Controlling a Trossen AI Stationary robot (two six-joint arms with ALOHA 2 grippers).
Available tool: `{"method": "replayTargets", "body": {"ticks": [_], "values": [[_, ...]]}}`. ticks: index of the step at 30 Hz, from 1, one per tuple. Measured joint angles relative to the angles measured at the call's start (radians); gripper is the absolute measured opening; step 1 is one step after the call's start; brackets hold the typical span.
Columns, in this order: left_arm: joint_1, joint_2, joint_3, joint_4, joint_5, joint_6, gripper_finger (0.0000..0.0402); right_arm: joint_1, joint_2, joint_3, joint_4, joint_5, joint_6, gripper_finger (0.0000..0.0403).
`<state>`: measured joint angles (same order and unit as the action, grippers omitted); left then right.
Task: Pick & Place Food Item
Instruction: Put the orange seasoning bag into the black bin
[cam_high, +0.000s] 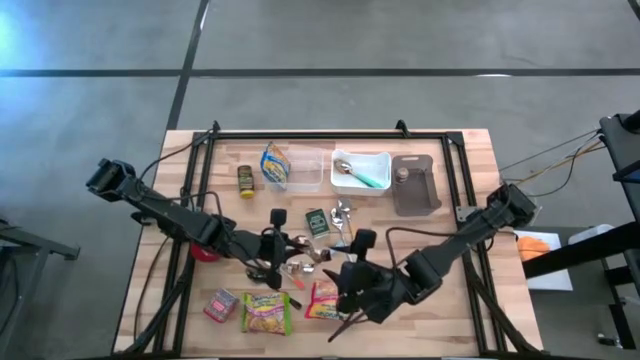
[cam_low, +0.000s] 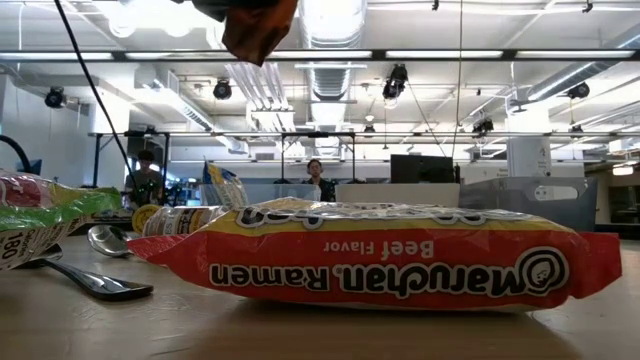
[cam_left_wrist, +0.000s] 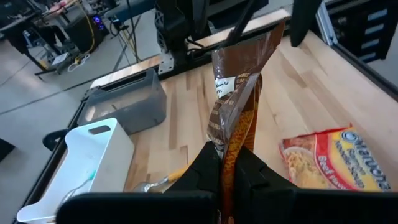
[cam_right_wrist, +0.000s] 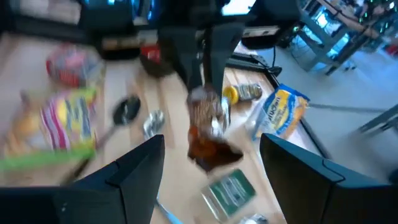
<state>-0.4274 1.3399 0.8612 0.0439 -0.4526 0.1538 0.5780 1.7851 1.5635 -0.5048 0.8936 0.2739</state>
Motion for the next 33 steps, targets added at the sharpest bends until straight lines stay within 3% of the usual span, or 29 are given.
{"method": "replayTargets", "body": {"ticks": [8,16,22,26,33], "values": [[0.004,0.0,0.0,0.024,-0.001,-0.006,0.0006,-0.041,0.002,0.0,0.061,-0.07,-0.044,0.0263],[0.004,0.0,0.0,0.045,0.061,-0.056,0.0006,-0.081,0.002,0.0,0.061,-0.094,-0.04,0.0263],[0.004,0.0,0.0,0.081,0.101,-0.058,0.0006,-0.098,0.002,0.0,0.031,-0.173,0.011,0.0256],[0.005,0.0,0.009,0.09,0.117,-0.059,0.0006,-0.1,0.002,0.0,0.015,-0.173,0.033,0.0207],[0.005,-0.001,0.011,0.088,0.119,-0.063,0.0006,-0.1,0.002,0.0,0.017,-0.191,0.027,0.0066]]}}
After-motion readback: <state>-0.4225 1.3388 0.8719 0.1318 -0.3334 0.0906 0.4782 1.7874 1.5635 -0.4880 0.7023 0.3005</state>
